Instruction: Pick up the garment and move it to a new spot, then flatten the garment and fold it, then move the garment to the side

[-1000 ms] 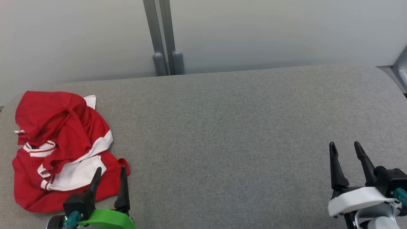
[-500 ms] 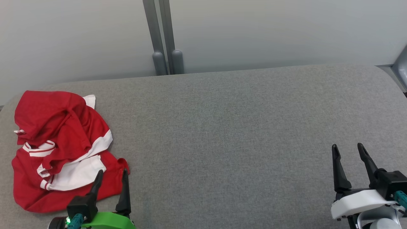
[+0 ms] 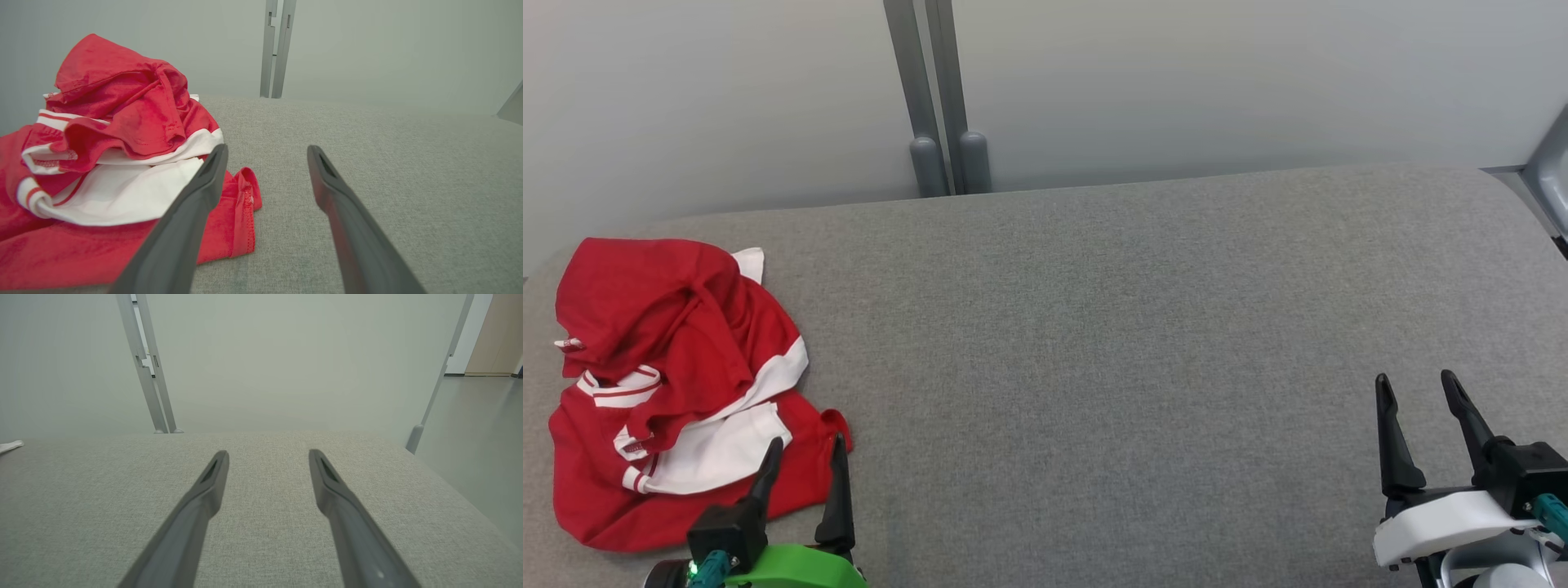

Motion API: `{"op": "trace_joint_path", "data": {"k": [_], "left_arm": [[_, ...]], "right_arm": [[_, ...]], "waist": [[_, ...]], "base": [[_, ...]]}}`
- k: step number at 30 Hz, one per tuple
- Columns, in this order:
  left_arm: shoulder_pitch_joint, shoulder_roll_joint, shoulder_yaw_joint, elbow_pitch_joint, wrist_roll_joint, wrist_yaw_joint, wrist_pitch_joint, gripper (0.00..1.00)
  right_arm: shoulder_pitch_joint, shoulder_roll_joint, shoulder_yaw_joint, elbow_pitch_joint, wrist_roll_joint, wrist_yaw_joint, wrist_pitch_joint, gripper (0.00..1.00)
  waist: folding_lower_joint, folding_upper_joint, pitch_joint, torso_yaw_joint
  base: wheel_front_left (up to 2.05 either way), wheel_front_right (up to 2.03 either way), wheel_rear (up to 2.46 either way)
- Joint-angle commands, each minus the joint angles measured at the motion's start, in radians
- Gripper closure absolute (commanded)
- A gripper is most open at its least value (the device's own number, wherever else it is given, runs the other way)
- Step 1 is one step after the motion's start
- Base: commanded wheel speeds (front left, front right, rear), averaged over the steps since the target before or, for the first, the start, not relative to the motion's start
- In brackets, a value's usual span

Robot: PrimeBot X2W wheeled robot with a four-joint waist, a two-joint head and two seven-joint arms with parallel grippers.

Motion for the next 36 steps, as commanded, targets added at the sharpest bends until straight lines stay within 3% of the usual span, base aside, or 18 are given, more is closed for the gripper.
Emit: {"op": "trace_joint_path", "data": {"k": [1, 20, 25, 36], "left_arm": [[-0.012, 0.000, 0.003, 0.003, -0.010, -0.004, -0.004, 0.00], [-0.021, 0.000, -0.009, 0.015, -0.028, 0.008, -0.004, 0.00], [-0.012, 0.001, 0.002, 0.003, -0.039, 0.017, -0.004, 0.00], [0.033, 0.001, 0.071, -0.011, -0.020, 0.027, -0.002, 0.00]], "right_arm": [[0.008, -0.002, -0.002, 0.003, 0.004, 0.000, -0.003, 0.00], [0.018, -0.005, -0.002, 0.001, 0.009, 0.000, -0.003, 0.00], [0.031, 0.003, -0.001, -0.008, 0.014, 0.000, -0.003, 0.00], [0.014, 0.010, 0.064, -0.002, 0.011, 0.000, -0.003, 0.00]], "waist": [[0.0000, 0.0000, 0.000, -0.001], [0.0000, 0.0000, -0.003, 0.029], [0.0000, 0.0000, -0.013, 0.123], [0.0000, 0.0000, -0.036, 0.412]], "base": [[0.00, 0.00, 0.00], [0.00, 0.00, 0.00], [0.00, 0.00, 0.00], [0.00, 0.00, 0.00]]}}
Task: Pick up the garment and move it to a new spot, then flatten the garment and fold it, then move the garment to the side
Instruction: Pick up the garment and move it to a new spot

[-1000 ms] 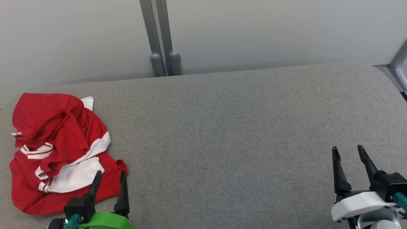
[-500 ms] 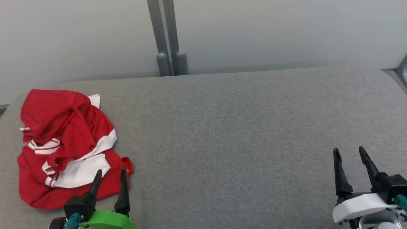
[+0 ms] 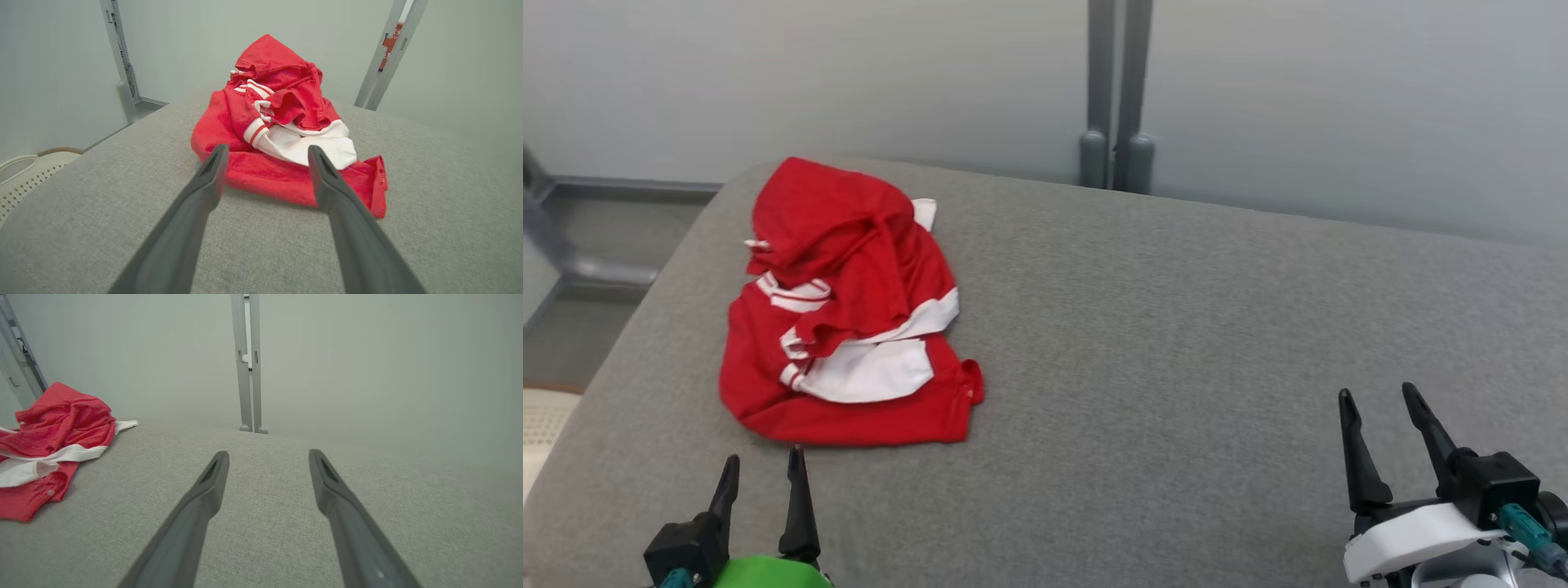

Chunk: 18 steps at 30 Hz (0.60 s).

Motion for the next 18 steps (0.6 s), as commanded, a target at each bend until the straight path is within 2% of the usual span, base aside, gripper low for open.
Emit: {"op": "trace_joint_path", "data": {"k": [1, 4, 8, 13, 18], "left_arm": [[0.015, 0.003, 0.012, -0.005, 0.011, 0.000, 0.000, 0.00], [0.026, 0.003, 0.032, -0.012, 0.019, -0.003, 0.000, 0.00], [0.029, 0.002, 0.045, -0.022, 0.023, -0.007, 0.000, 0.00], [-0.041, 0.002, 0.016, -0.016, 0.003, -0.017, 0.000, 0.00], [-0.256, 0.002, -0.059, 0.060, -0.012, -0.033, 0.043, 0.00]], "right_arm": [[-0.010, -0.001, 0.009, 0.003, 0.003, 0.000, -0.003, 0.00], [-0.022, 0.001, 0.027, 0.008, 0.005, 0.000, -0.003, 0.00], [-0.030, 0.004, 0.043, 0.005, 0.002, 0.000, -0.003, 0.00], [-0.056, -0.016, 0.058, -0.005, 0.006, 0.000, -0.003, 0.00], [-0.129, -0.063, 0.067, -0.026, -0.002, 0.000, -0.003, 0.00]], "waist": [[-0.0001, 0.0000, -0.017, 0.155], [-0.0001, 0.0000, -0.014, 0.184], [-0.0001, 0.0000, -0.002, 0.187], [-0.0001, 0.0000, 0.068, 0.143], [-0.0001, 0.0000, 0.211, 0.076]], "base": [[0.00, 0.00, 0.00], [0.00, 0.00, 0.00], [0.00, 0.00, 0.00], [0.00, 0.00, 0.00], [0.00, 0.00, 0.00]]}}
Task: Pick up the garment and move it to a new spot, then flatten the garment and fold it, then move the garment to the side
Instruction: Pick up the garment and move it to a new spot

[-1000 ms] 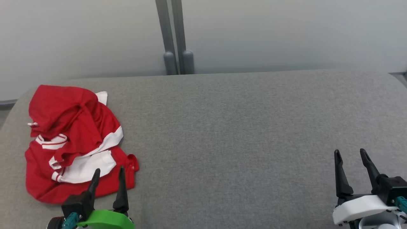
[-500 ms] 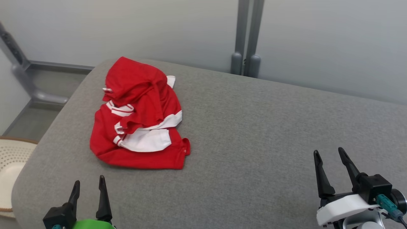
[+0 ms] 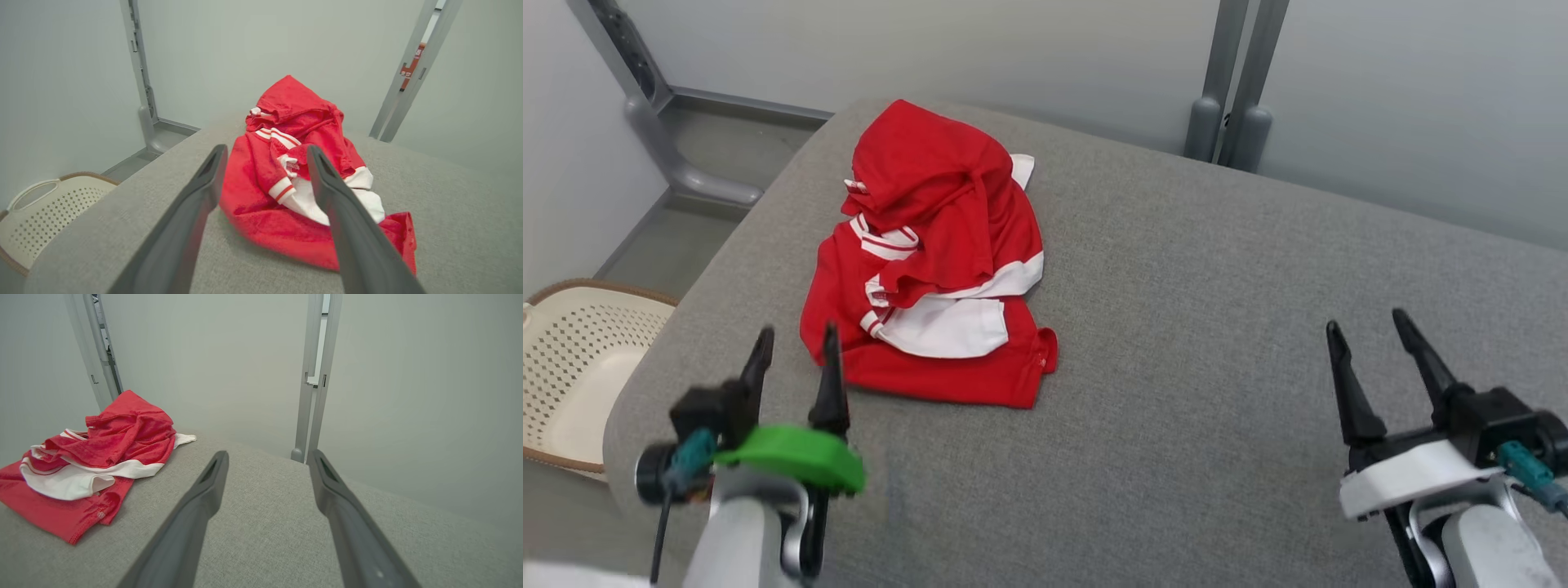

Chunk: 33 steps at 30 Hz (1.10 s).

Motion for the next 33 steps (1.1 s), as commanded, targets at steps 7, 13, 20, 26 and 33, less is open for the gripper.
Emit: {"op": "trace_joint_path", "data": {"k": [7, 13, 20, 26, 33], "left_arm": [[-0.437, 0.028, -0.090, 0.153, -0.024, -0.023, 0.172, 0.00], [-0.647, 0.120, -0.124, 0.335, -0.046, -0.029, 0.262, 0.00], [-0.738, 0.220, -0.147, 0.521, -0.062, -0.030, 0.332, 0.00], [-0.758, 0.258, -0.131, 0.641, -0.077, -0.002, 0.346, 1.00], [-0.788, 0.282, -0.148, 0.609, -0.089, -0.020, 0.278, 1.00]], "right_arm": [[-0.176, -0.065, 0.057, -0.039, -0.009, 0.000, -0.003, 0.00], [-0.254, -0.051, 0.106, -0.039, 0.004, 0.000, -0.003, 0.00], [-0.264, -0.025, 0.106, -0.035, 0.013, 0.000, -0.003, 0.00], [-0.233, -0.011, 0.107, -0.022, 0.017, 0.000, -0.003, 0.00], [-0.212, 0.008, 0.095, -0.023, 0.022, 0.000, -0.003, 0.00]], "waist": [[-0.0001, 0.0000, 0.398, -0.207], [-0.0001, 0.0000, 0.477, -0.297], [-0.0001, 0.0000, 0.474, -0.365], [-0.0001, 0.0000, 0.428, -0.387], [-0.0001, 0.0000, 0.387, -0.377]], "base": [[0.00, 0.00, 0.00], [0.00, 0.00, 0.00], [0.00, 0.00, 0.00], [0.00, 0.00, 0.00], [0.00, 0.00, 0.00]]}}
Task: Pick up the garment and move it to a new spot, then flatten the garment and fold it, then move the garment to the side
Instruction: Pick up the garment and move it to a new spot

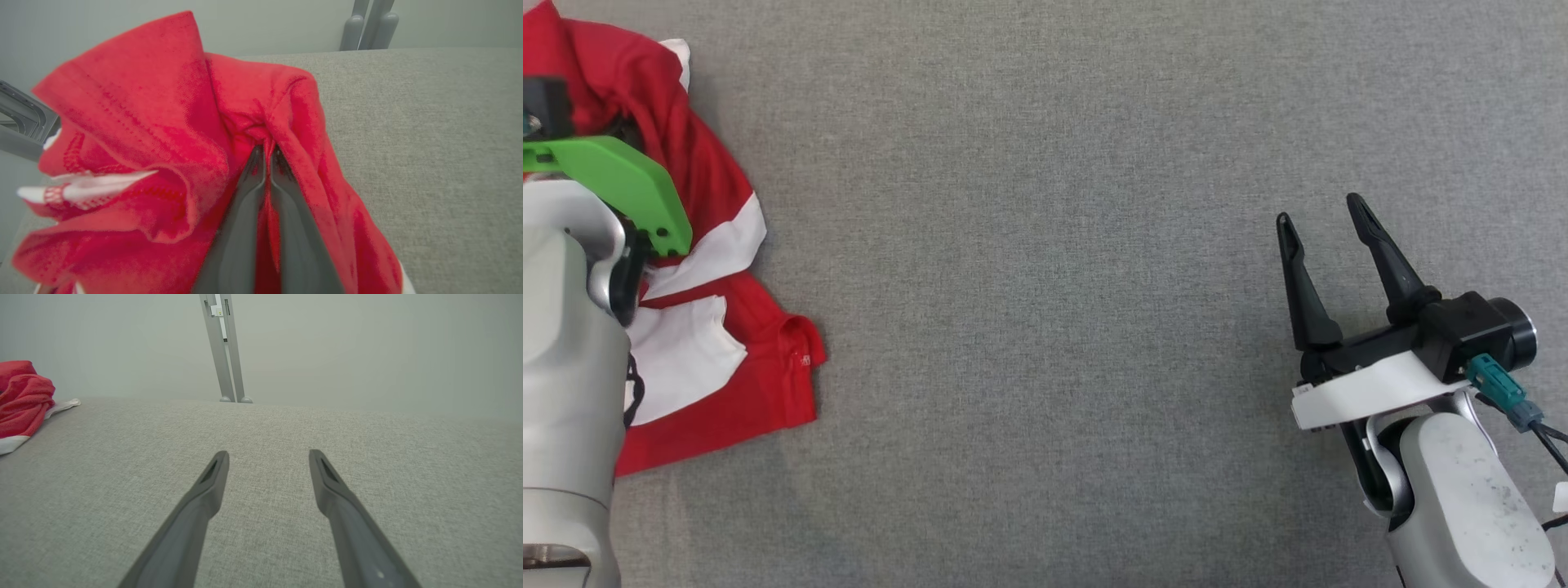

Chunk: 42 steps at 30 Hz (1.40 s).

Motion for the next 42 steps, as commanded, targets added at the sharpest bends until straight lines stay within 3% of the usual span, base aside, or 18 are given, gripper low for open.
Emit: {"op": "trace_joint_path", "data": {"k": [1, 8, 14, 19, 24, 28, 31, 36, 40, 41, 42], "left_arm": [[-0.019, 0.022, -0.004, -0.027, -0.013, -0.005, -0.016, 1.00], [0.037, 0.033, -0.027, -0.288, -0.117, -0.013, -0.007, 1.00], [0.181, 0.037, -0.081, -0.724, -0.260, -0.014, 0.122, 1.00], [0.346, -0.026, -0.127, -1.065, -0.383, 0.005, 0.248, 1.00], [0.473, -0.138, -0.204, -1.224, -0.501, 0.043, 0.303, 1.00], [0.524, -0.211, -0.275, -1.173, -0.517, 0.063, 0.275, 1.00], [0.524, -0.235, -0.276, -1.042, -0.523, 0.089, 0.220, 1.00], [0.468, -0.211, -0.224, -0.687, -0.437, 0.144, 0.100, 1.00], [0.419, -0.191, -0.202, -0.426, -0.383, 0.160, -0.013, 1.00], [0.410, -0.195, -0.202, -0.384, -0.382, 0.150, -0.037, 0.85], [0.399, -0.199, -0.201, -0.345, -0.378, 0.138, -0.078, 0.51]], "right_arm": [[0.017, 0.009, -0.004, 0.002, 0.012, 0.000, -0.003, 0.00], [0.067, 0.046, -0.021, 0.025, 0.031, 0.000, -0.003, 0.00], [0.108, 0.067, -0.039, 0.030, 0.042, 0.000, -0.003, 0.00], [0.132, 0.077, -0.058, 0.025, 0.044, 0.000, -0.003, 0.00], [0.146, 0.082, -0.085, 0.006, 0.050, 0.000, -0.003, 0.00], [0.153, 0.089, -0.097, -0.007, 0.052, 0.000, -0.003, 0.00], [0.169, 0.090, -0.113, -0.011, 0.058, 0.000, -0.003, 0.00], [0.189, 0.092, -0.126, -0.011, 0.082, 0.000, -0.003, 0.00], [0.204, 0.092, -0.131, -0.010, 0.091, 0.000, -0.003, 0.00], [0.208, 0.092, -0.132, -0.009, 0.091, 0.000, -0.003, 0.00], [0.212, 0.092, -0.130, -0.008, 0.086, 0.000, -0.003, 0.00]], "waist": [[-0.0001, 0.0000, -0.023, 0.007], [-0.0001, 0.0000, -0.098, 0.020], [-0.0001, 0.0000, -0.168, -0.005], [-0.0001, 0.0000, -0.216, -0.073], [-0.0001, 0.0000, -0.238, -0.173], [-0.0001, 0.0000, -0.231, -0.269], [-0.0001, 0.0000, -0.220, -0.334], [-0.0001, 0.0000, -0.200, -0.405], [-0.0001, 0.0000, -0.195, -0.413], [-0.0001, 0.0000, -0.197, -0.409], [-0.0001, 0.0000, -0.201, -0.402]], "base": [[0.00, 0.00, 0.00], [0.00, 0.00, 0.00], [0.00, 0.00, 0.00], [0.00, 0.00, 0.00], [0.00, 0.00, 0.00], [0.00, 0.00, 0.00], [0.00, 0.00, 0.00], [0.00, 0.00, 0.00], [0.00, 0.00, 0.00], [0.00, 0.00, 0.00], [0.00, 0.00, 0.00]]}}
